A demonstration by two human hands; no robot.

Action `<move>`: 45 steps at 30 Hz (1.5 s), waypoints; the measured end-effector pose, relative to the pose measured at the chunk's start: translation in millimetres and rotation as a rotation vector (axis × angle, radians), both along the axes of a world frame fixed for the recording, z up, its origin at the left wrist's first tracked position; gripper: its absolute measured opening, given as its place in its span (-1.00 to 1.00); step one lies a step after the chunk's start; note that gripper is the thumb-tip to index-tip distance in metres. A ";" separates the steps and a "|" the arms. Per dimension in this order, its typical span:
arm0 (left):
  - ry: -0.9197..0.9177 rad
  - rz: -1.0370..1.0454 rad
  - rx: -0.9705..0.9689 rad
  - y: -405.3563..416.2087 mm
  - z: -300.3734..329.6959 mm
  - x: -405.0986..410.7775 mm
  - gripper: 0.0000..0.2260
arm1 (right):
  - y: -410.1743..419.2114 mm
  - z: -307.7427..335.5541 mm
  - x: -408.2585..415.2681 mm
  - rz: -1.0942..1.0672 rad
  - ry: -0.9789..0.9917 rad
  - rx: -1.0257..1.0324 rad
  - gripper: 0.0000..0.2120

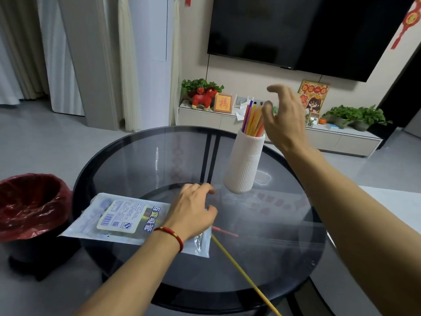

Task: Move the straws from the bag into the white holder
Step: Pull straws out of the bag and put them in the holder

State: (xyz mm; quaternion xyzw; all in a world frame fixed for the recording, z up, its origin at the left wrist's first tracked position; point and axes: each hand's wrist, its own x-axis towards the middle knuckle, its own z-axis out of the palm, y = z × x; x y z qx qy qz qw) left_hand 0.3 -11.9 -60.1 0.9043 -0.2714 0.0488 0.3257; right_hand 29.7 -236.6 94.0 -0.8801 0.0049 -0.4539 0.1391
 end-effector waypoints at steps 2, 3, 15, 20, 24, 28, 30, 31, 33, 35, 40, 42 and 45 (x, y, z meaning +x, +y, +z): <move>-0.016 -0.065 0.123 13.5 0.1 1.1 -0.55 | 3.6 -11.4 -24.9 0.076 -0.032 0.000 -0.78; -0.037 -0.091 0.203 20.8 -0.7 1.8 -0.48 | 5.3 -21.3 -39.4 0.148 0.048 0.010 -0.80; 0.032 -0.279 0.651 54.5 -26.6 -0.7 0.22 | 56.3 -146.5 -132.8 0.189 1.151 -0.511 -0.79; -0.014 -0.291 0.606 46.5 -20.2 -8.7 0.18 | 58.7 -148.6 -126.3 0.227 0.812 -0.554 -0.81; -0.093 -0.272 0.600 43.4 -18.4 -13.3 0.05 | 60.8 -150.5 -123.7 0.358 0.651 -0.363 -0.78; -0.158 -0.241 0.551 48.3 -12.6 -11.0 -0.15 | 40.1 -148.5 -121.3 0.287 0.516 -0.186 -0.76; -0.203 -0.224 0.557 49.8 -8.8 -10.2 -0.17 | 24.9 -152.2 -120.6 0.155 0.477 0.004 -0.78; -0.237 -0.214 0.568 49.9 -6.7 -10.6 -0.17 | 17.0 -156.7 -121.1 0.089 0.507 0.104 -0.73; -0.300 -0.195 0.612 48.1 -0.3 -11.3 -0.18 | 6.4 -169.3 -123.7 0.037 0.634 0.300 -0.60; -0.339 -0.188 0.670 44.3 8.4 -12.1 -0.20 | 8.5 -181.6 -127.6 0.051 0.726 0.473 -0.55; -0.456 -0.241 0.912 25.6 32.6 -9.8 -0.15 | 40.3 -195.9 -125.1 0.086 0.638 0.651 -0.71; -0.540 -0.279 1.037 15.9 41.2 -6.9 -0.07 | 51.5 -198.3 -121.3 0.115 0.601 0.690 -0.72; -0.685 -0.333 1.187 -1.3 54.8 -6.0 0.07 | 59.4 -198.8 -120.7 0.265 0.615 0.737 -0.66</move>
